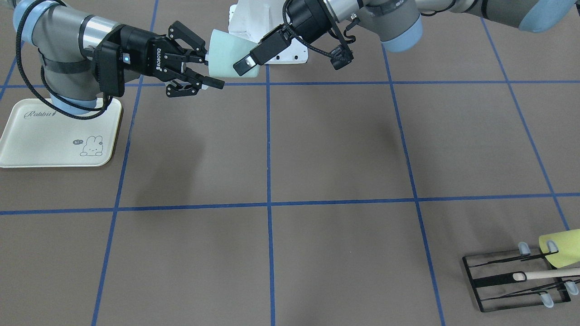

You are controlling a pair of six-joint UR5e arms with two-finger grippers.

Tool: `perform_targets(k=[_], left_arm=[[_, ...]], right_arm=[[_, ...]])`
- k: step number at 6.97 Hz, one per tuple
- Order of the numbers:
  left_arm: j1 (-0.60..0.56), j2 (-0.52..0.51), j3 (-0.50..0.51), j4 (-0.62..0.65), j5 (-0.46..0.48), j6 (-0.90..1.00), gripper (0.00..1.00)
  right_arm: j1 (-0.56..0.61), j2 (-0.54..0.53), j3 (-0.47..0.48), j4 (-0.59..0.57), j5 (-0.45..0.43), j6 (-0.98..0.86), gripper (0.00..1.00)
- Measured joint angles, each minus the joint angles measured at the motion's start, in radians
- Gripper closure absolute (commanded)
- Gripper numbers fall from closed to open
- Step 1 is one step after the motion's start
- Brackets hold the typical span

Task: Left arm grabs green cup and hands to right arm on tray

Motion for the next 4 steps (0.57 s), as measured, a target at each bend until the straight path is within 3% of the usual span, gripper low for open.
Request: perform_targets(k=[4], left_arm=[[0.0, 0.0, -0.002, -0.001, 0.0, 0.0, 0.62]], right_arm=[[0.0, 0.0, -0.003, 0.0, 0.0, -0.001, 0.69]])
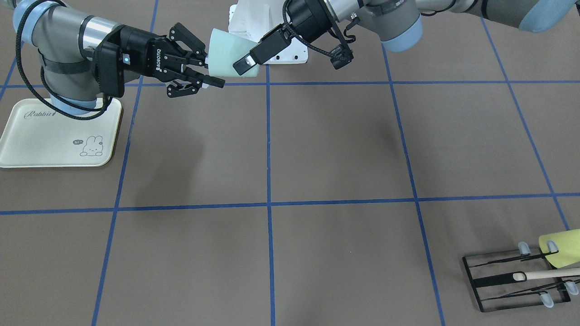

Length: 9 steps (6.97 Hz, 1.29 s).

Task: Left arm grabs green cup and hands to right arm on tray

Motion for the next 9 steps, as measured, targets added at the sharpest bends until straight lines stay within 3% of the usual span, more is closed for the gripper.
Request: perform_targets(k=[1, 3, 4, 6, 9], left_arm=[[0.0, 0.0, 0.0, 0.0, 0.0, 0.0, 0.62], [0.0, 0.0, 0.0, 0.0, 0.0, 0.0, 0.61], [0.0, 0.0, 0.001, 0.0, 0.0, 0.0, 0.59], [0.0, 0.0, 0.002, 0.0, 0.0, 0.001, 0.0], [0.0, 0.004, 0.007, -0.021, 0.0, 0.015, 0.0]], right_arm=[[0.0, 0.0, -0.001, 0.0, 0.0, 0.0, 0.72], [-0.001, -0.001, -0.002, 0.0, 0.0, 0.001, 0.87], [-0.001, -0.001, -0.002, 0.0, 0.0, 0.001, 1.0], [-0.003, -0.002, -0.003, 0.001, 0.0, 0.001, 1.0], [-0.004, -0.001, -0.003, 0.001, 0.0, 0.001, 1.0]])
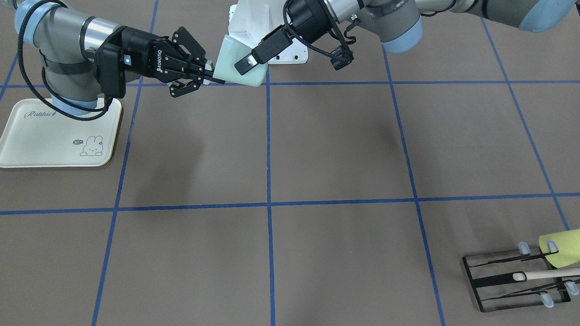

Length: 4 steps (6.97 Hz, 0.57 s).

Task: Left arm grabs green cup and hands to right arm on tray

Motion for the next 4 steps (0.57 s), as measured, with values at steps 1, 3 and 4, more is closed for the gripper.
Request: perform_targets(k=[1, 3, 4], left_arm=[[0.0, 0.001, 0.001, -0.008, 0.0, 0.001, 0.0], [0.0, 0.002, 0.002, -0.014, 0.0, 0.002, 0.0], [-0.001, 0.003, 0.002, -0.014, 0.0, 0.003, 0.0]], right_arm=[[0.0, 0.0, 0.0, 0.0, -0.001, 0.0, 1.0], [0.0, -0.001, -0.001, -0.001, -0.008, 0.0, 1.0], [0.0, -0.003, -0.002, -0.002, -0.015, -0.001, 1.0]])
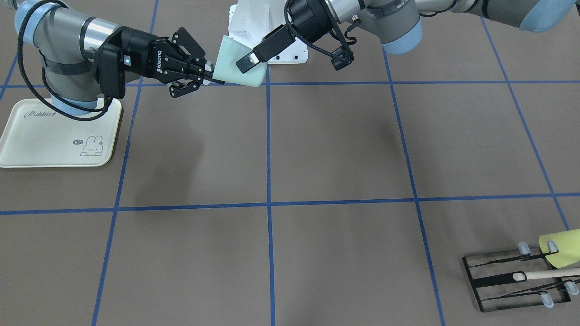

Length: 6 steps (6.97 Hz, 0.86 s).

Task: Left arm grabs green cup and hands to right arm on tray

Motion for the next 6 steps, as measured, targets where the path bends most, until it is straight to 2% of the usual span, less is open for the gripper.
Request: perform_targets(k=[4, 6], left_arm=[[-0.009, 0.002, -0.001, -0.002, 0.0, 0.002, 0.0], [-0.011, 0.004, -0.001, -0.002, 0.0, 0.027, 0.0]], right_arm=[[0.009, -0.017, -0.028, -0.005, -0.041, -0.012, 1.0], [0.057, -0.02, -0.073, -0.009, -0.053, -0.021, 1.0]])
